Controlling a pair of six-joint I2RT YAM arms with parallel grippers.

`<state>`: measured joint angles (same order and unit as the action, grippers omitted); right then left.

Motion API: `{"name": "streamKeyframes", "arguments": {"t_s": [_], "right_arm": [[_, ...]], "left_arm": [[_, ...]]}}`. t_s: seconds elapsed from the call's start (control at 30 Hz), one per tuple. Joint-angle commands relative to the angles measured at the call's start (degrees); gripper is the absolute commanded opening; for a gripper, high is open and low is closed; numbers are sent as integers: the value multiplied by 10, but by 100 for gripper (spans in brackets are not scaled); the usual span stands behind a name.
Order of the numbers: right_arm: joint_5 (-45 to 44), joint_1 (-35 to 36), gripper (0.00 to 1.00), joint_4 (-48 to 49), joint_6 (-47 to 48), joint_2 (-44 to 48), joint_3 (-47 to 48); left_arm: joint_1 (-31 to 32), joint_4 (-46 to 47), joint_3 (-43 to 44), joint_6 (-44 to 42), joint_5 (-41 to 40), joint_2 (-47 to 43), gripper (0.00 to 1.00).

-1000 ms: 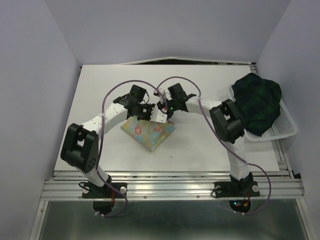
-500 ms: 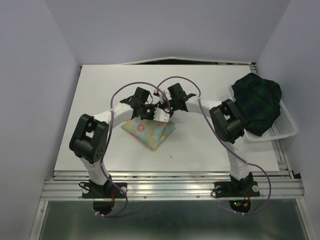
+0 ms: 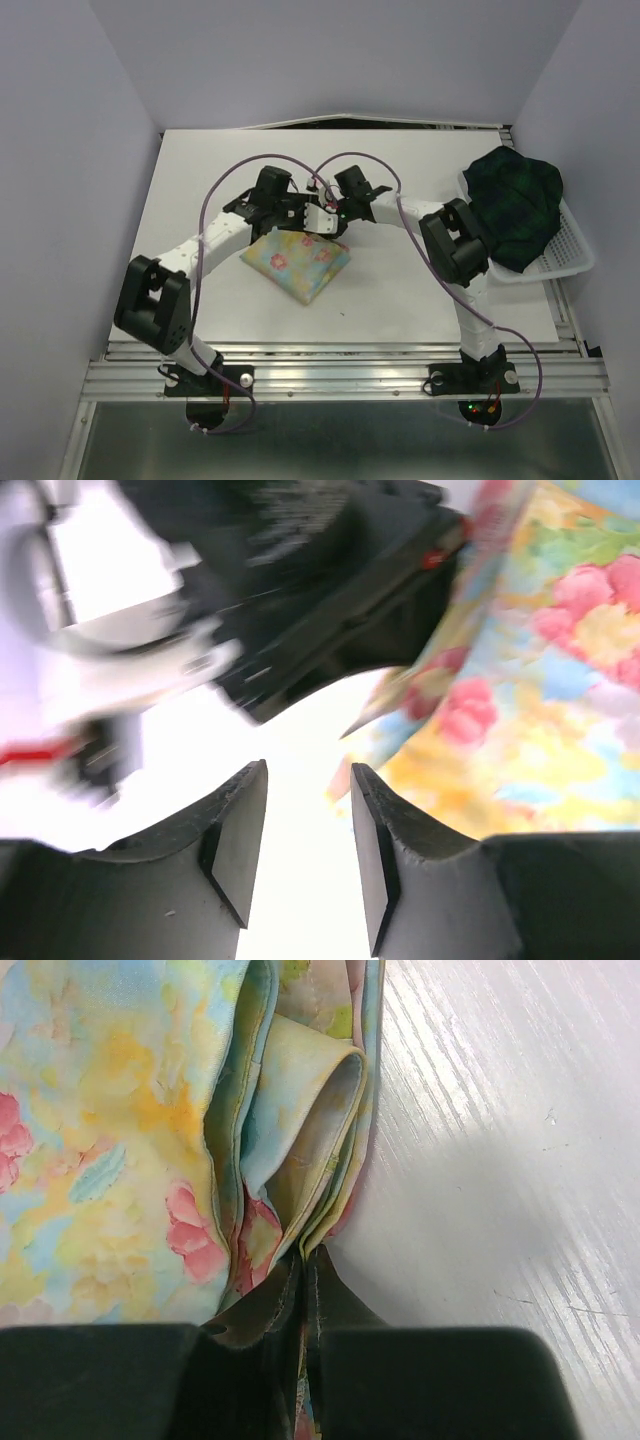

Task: Fold and stack the skirts
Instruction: Fold the skirt

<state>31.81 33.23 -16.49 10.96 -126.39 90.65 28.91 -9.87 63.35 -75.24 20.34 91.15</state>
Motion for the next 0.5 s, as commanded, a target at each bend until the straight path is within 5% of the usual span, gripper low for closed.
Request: {"name": "streamKeyframes", "arguments": {"t_s": [0.0, 0.23, 0.47], "right_arm": [[-47, 6, 1, -37, 17, -18, 15], [-50, -11, 1, -44, 8, -19, 70], [-36, -11, 19, -79, -26, -11, 128]], "left_arm": [[2, -35, 30, 43, -12, -88, 51], [-39, -123, 34, 172, 38, -148, 49], [-52, -103, -9, 406, 110, -129, 46]]}}
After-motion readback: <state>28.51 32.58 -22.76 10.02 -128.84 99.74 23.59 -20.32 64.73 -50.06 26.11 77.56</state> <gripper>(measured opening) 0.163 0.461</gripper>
